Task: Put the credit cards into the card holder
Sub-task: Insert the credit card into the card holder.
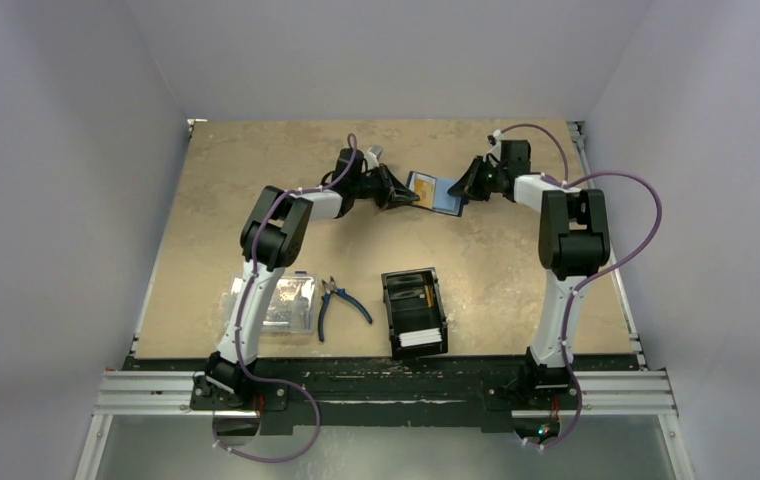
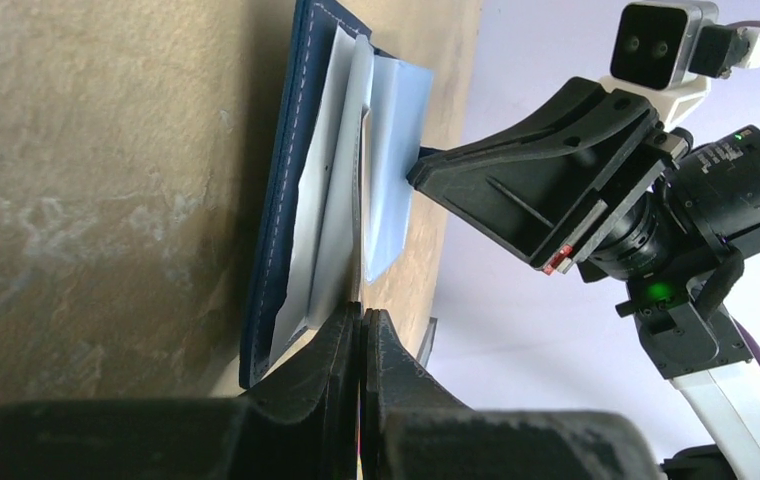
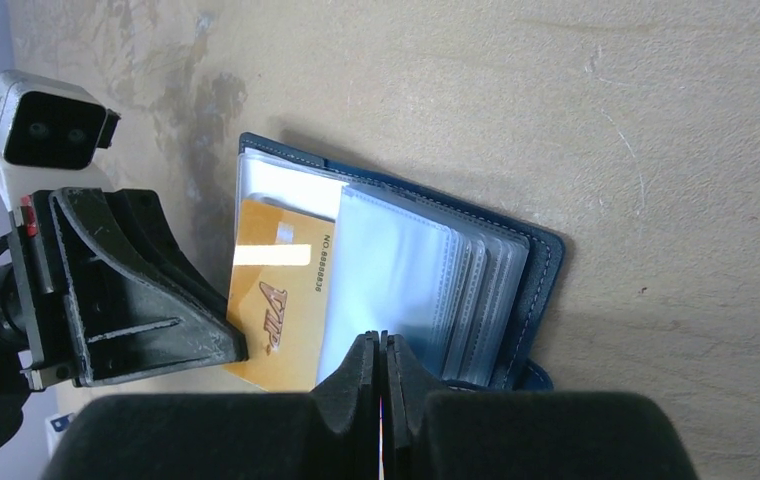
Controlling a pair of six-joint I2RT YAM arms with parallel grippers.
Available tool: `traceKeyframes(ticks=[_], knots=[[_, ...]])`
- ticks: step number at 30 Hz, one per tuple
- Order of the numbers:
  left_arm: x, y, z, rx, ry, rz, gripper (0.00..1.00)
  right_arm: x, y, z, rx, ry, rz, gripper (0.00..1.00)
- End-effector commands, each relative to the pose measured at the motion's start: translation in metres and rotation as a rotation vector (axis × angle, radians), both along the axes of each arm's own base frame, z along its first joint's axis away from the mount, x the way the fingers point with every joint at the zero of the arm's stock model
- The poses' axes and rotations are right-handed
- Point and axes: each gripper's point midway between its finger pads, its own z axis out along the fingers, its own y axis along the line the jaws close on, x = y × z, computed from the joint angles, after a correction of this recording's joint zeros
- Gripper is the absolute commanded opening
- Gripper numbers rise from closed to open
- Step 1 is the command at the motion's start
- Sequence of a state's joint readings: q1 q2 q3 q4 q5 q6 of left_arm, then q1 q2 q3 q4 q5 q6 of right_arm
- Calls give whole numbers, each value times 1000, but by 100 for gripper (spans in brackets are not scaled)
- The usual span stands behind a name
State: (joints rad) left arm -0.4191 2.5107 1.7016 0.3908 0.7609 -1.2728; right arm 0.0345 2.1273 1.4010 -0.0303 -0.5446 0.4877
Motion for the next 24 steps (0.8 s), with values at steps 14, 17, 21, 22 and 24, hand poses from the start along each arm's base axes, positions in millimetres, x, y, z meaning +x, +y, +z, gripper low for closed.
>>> traceKeyframes(ticks=[14, 17, 21, 22, 24], knots=[[-7, -5, 58, -35, -266, -155, 0, -2, -2, -23, -56, 41, 11, 0], [-8, -5, 64, -61, -288, -169, 0, -2, -4, -24, -67, 44, 6, 0], [-9, -6, 72, -90, -312, -175, 0, -4, -6, -27, -74, 53, 0, 0], [-9, -6, 74, -95, -317, -174, 0, -4, -6, -28, -73, 55, 0, 0], [-8, -5, 74, -93, -322, -169, 0, -5, -5, -29, -72, 58, 2, 0]])
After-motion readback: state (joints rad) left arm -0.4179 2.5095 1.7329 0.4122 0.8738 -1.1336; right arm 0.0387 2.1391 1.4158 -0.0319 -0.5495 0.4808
